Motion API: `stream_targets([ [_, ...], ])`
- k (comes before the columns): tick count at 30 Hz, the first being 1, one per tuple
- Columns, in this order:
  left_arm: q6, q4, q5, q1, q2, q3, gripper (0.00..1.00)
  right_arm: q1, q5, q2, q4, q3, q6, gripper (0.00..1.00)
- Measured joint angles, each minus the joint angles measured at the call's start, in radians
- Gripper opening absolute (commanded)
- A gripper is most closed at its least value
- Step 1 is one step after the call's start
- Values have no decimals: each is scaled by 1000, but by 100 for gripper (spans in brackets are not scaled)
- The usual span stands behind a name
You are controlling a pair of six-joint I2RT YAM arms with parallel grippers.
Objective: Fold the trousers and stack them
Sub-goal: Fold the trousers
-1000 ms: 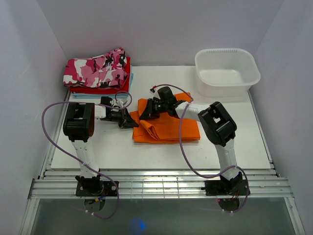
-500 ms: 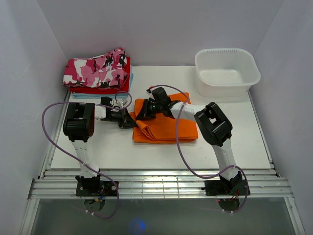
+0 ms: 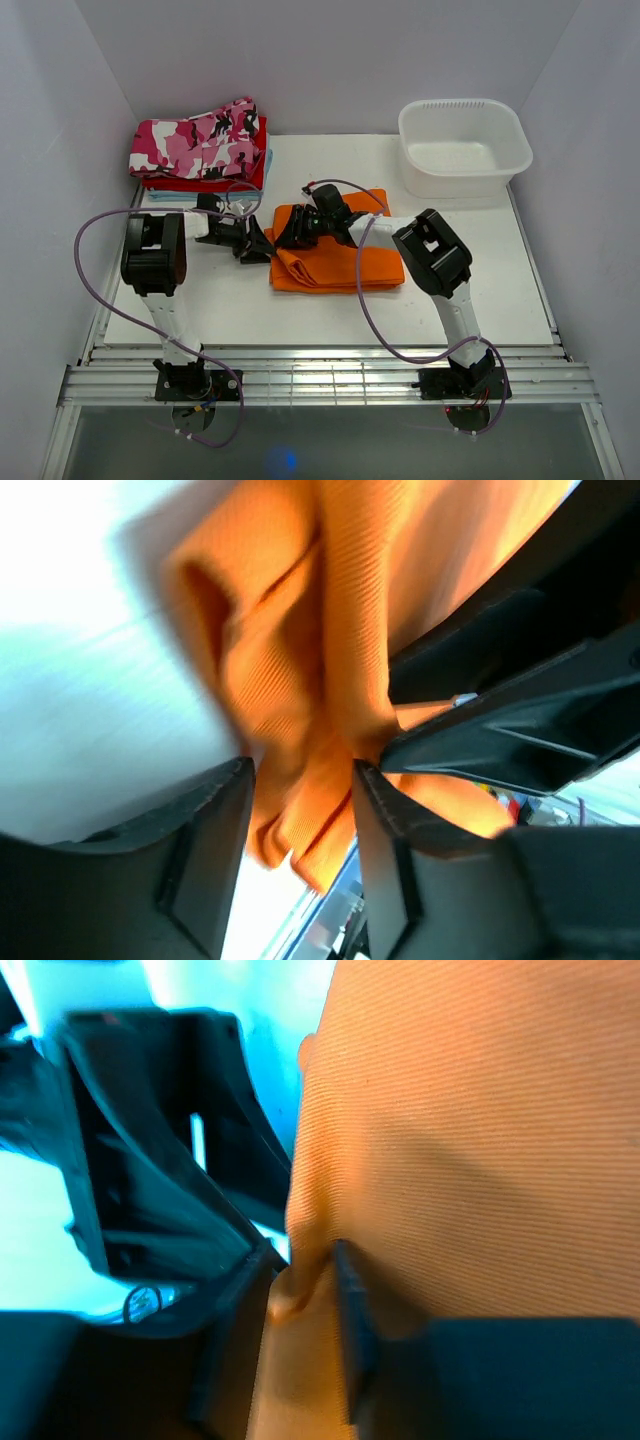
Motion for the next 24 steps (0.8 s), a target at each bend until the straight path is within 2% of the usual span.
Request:
stream_targets([
  [2,26,-49,-23,35,-22,2,63,1,-16,0,25,-15,8,48],
  [4,53,-93,-43,92,-43,2,63,5,-40,0,39,-14,10,59],
  [6,90,-128,-67,154,-61,2,63,10,-76,0,55,-5,-2,63],
  [8,126,-156,-83,203,-76,2,63,11,-120,-2,58,12,-22,70],
  [10,179,-187,-93,243,-98,2,63,9,-175,-16,64,19,-53,71],
  [13,245,-223,-103,246,-149,2,61,-8,-277,-82,32,19,-130,68],
  [15,274,-245,-85,224,-203,5,58,-45,-356,-152,-11,16,-200,64],
  [18,300,-261,-23,149,-271,47,52,-162,-466,-270,-130,8,-362,61],
  [20,303,-257,8,62,-289,94,48,-275,-512,-336,-233,-8,-489,61],
  [24,251,-196,19,-122,-279,133,48,-509,-521,-372,-513,-25,-759,62],
])
